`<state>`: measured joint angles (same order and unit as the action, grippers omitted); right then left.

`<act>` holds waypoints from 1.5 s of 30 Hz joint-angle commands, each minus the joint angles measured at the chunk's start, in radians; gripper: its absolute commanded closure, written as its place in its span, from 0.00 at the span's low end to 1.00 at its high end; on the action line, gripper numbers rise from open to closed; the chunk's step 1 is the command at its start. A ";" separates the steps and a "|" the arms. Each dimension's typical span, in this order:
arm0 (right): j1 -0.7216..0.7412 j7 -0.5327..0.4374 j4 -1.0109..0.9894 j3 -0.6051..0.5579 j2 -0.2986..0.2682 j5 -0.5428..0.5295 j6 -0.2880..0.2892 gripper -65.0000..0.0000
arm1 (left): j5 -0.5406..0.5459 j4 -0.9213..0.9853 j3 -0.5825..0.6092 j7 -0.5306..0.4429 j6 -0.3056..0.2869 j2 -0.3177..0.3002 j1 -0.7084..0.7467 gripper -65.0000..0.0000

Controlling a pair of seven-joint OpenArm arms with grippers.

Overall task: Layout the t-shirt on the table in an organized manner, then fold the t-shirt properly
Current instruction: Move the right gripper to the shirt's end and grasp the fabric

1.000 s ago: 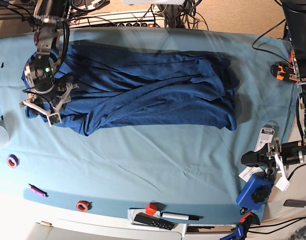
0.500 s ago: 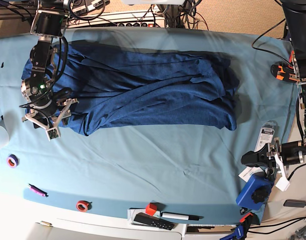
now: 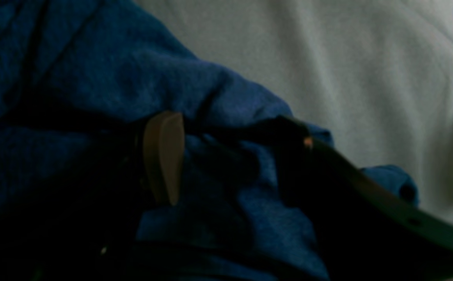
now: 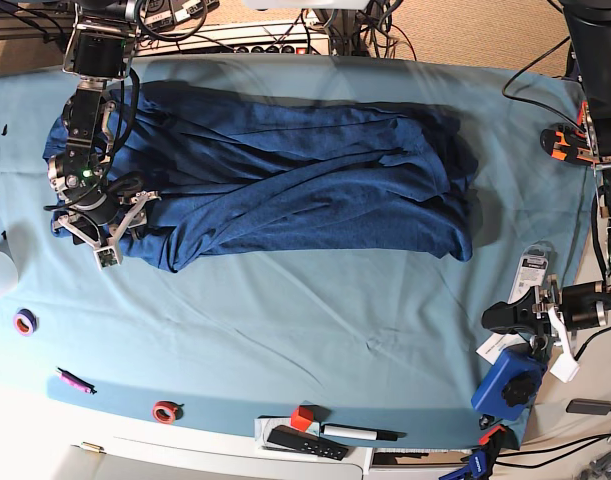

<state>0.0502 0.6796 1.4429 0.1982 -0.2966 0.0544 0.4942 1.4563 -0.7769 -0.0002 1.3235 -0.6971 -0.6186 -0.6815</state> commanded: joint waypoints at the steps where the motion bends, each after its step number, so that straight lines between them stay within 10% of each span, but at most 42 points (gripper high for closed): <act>1: 0.017 -0.020 0.008 0.004 -0.014 0.002 -0.005 0.46 | 0.027 -0.013 -0.005 -0.016 -0.001 -0.018 -0.034 0.55; 7: 0.037 -0.029 0.008 0.004 -0.014 -0.014 -0.003 0.99 | 0.027 -0.013 -0.005 -0.016 -0.001 -0.019 -0.034 0.55; 30: -0.084 0.440 0.425 0.004 -0.014 -0.125 -0.005 1.00 | 0.027 -0.013 -0.005 -0.023 -0.001 -0.019 -0.034 0.55; 45: -0.349 0.565 0.652 0.007 -0.014 -0.116 -0.005 1.00 | 0.027 -0.013 -0.005 -0.053 -0.001 -0.019 -0.034 0.55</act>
<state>-0.3038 1.2499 2.0747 0.1974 -0.2966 -0.0738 0.4946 1.4563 -0.7769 -0.0002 1.2850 -0.6968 -0.6186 -0.6815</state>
